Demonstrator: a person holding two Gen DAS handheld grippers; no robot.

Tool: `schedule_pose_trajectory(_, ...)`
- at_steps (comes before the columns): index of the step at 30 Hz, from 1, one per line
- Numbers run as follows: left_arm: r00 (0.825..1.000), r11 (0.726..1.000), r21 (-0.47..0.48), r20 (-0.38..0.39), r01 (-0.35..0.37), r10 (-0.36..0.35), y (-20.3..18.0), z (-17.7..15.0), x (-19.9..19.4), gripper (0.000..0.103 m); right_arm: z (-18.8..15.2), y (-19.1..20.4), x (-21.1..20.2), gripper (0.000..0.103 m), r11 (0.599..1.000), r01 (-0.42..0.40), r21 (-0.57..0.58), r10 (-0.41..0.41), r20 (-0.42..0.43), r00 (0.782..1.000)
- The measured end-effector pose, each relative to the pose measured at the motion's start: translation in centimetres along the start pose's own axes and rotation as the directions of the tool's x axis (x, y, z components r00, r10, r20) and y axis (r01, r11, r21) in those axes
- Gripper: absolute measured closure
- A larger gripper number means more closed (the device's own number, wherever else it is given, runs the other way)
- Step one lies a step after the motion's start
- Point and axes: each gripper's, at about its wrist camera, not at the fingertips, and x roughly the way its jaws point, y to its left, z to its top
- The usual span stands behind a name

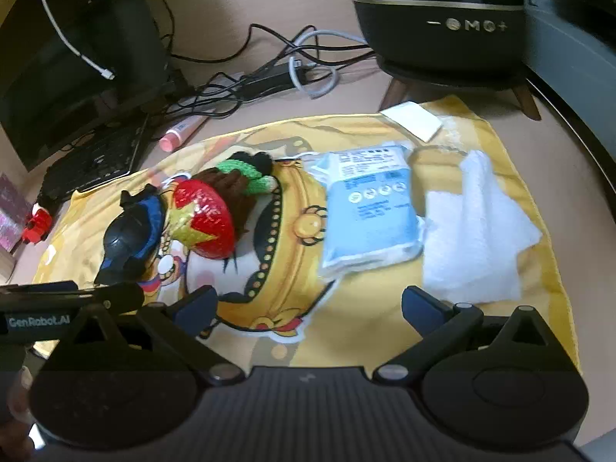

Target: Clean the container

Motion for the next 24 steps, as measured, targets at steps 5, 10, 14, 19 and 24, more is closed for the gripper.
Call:
schedule_pose_trajectory(5,1.0,0.999,0.031,-0.028,-0.011,0.012,-0.6,-0.3,0.5,0.0,-0.3,-0.5,0.2,0.0,1.0,0.012,0.017,-0.012,-0.02,1.0)
schedule_pose_trajectory(10,0.999,0.999,0.04,-0.038,-0.014,0.015,-0.6,-0.9,0.6,0.0,-0.8,-0.3,0.1,0.0,1.0,0.026,0.008,-0.026,-0.036,0.999)
schedule_pose_trajectory(14,0.999,0.997,0.062,-0.015,-0.045,0.046,-0.6,-1.2,0.2,0.0,-0.8,-0.1,0.2,0.0,0.999,0.039,0.002,-0.039,-0.041,0.998)
schedule_pose_trajectory(19,0.998,0.995,0.081,0.005,-0.057,0.057,-0.3,-1.3,-0.2,0.0,-0.8,0.9,0.0,0.0,0.998,0.056,-0.042,-0.057,-0.033,0.998)
schedule_pose_trajectory(24,0.999,0.997,0.07,-0.007,-0.035,0.035,0.2,-1.4,-0.2,0.0,-0.7,1.4,-0.1,0.0,0.995,0.067,-0.07,-0.069,-0.029,0.997)
